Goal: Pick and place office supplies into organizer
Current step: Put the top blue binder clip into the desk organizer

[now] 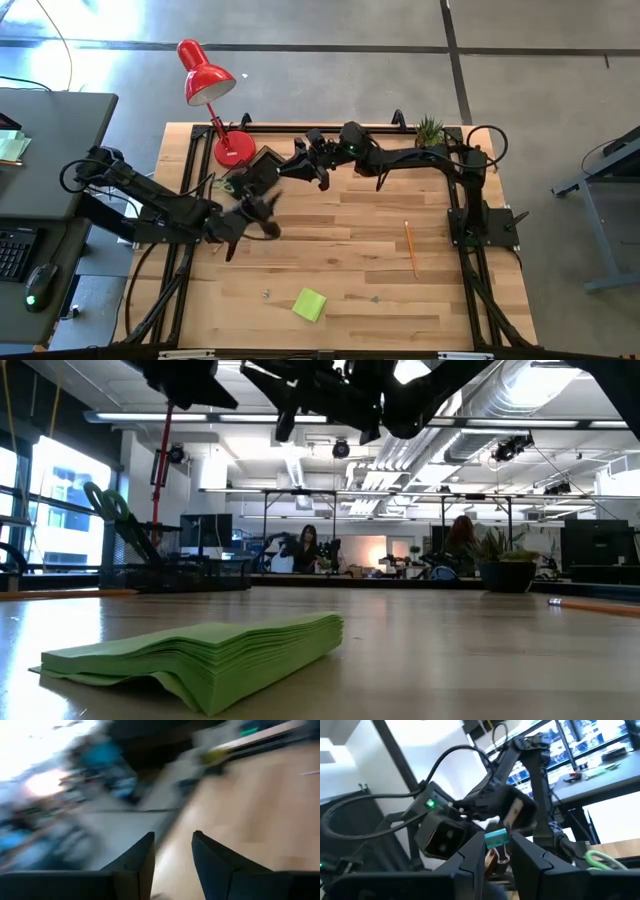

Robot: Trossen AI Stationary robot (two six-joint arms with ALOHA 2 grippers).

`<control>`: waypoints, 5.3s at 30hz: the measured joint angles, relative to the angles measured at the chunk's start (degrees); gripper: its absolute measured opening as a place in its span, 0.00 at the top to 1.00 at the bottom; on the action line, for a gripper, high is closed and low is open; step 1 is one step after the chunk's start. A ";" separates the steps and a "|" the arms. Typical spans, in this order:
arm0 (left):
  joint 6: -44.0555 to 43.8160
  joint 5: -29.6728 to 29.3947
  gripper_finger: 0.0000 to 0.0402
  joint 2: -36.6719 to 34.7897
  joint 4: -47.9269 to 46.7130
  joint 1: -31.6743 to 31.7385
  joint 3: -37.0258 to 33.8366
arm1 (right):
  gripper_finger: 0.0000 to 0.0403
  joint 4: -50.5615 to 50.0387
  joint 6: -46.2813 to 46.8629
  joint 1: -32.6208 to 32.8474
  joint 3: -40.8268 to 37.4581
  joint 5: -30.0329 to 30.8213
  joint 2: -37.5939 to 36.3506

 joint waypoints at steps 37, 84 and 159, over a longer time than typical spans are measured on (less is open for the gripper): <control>38.53 -4.59 0.71 1.20 33.55 1.88 0.00 | 0.82 5.52 1.64 1.80 -0.02 9.95 0.02; 34.80 -8.70 0.71 4.24 37.28 0.27 -0.02 | 0.82 1.05 -3.10 2.85 -0.04 12.29 0.02; -24.48 41.28 1.00 -1.55 -40.07 35.69 -1.68 | 0.82 -61.88 -49.43 9.63 -1.86 27.86 -10.56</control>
